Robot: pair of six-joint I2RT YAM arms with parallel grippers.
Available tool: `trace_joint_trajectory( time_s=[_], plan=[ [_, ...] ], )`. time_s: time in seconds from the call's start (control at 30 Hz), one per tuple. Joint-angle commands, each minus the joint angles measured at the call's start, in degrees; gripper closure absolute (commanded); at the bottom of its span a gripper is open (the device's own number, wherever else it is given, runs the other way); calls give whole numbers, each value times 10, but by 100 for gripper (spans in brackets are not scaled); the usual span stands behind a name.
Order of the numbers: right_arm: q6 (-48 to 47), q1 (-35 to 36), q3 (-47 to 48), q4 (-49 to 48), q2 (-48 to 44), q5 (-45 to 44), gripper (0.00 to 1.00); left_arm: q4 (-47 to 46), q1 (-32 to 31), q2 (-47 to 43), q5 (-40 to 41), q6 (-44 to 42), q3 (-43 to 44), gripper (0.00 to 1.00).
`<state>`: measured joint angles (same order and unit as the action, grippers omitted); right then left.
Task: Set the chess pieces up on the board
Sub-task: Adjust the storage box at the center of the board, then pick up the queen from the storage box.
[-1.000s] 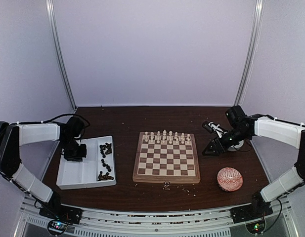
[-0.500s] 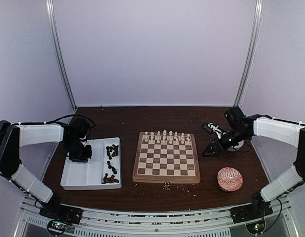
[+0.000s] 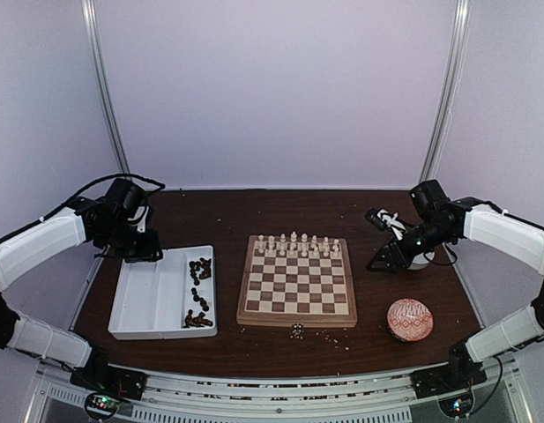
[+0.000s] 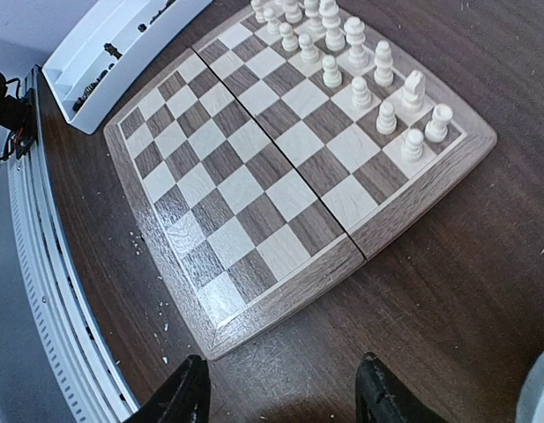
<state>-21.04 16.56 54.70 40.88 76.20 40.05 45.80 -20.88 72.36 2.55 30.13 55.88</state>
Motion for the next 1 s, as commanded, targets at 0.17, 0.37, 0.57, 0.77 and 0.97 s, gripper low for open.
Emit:
trace_joint_trajectory(
  time_s=[0.17, 0.37, 0.57, 0.77, 0.97],
  plan=[
    [-25, 3, 54, 34, -46, -8, 43, -64, -65, -7, -103, -146, 26, 61],
    [-41, 8, -37, -53, -66, -8, 44, -77, -97, 17, -115, -167, -13, 55],
    [-66, 7, -65, -57, -60, -3, 43, -75, -119, 61, -105, -164, -16, 54],
    [-65, 7, -63, -56, -43, 15, 43, -55, -129, 120, -54, -154, 16, 55],
    [-69, 7, -62, -53, -37, 19, 44, -51, -131, 158, -58, -152, 28, 59]
  ],
)
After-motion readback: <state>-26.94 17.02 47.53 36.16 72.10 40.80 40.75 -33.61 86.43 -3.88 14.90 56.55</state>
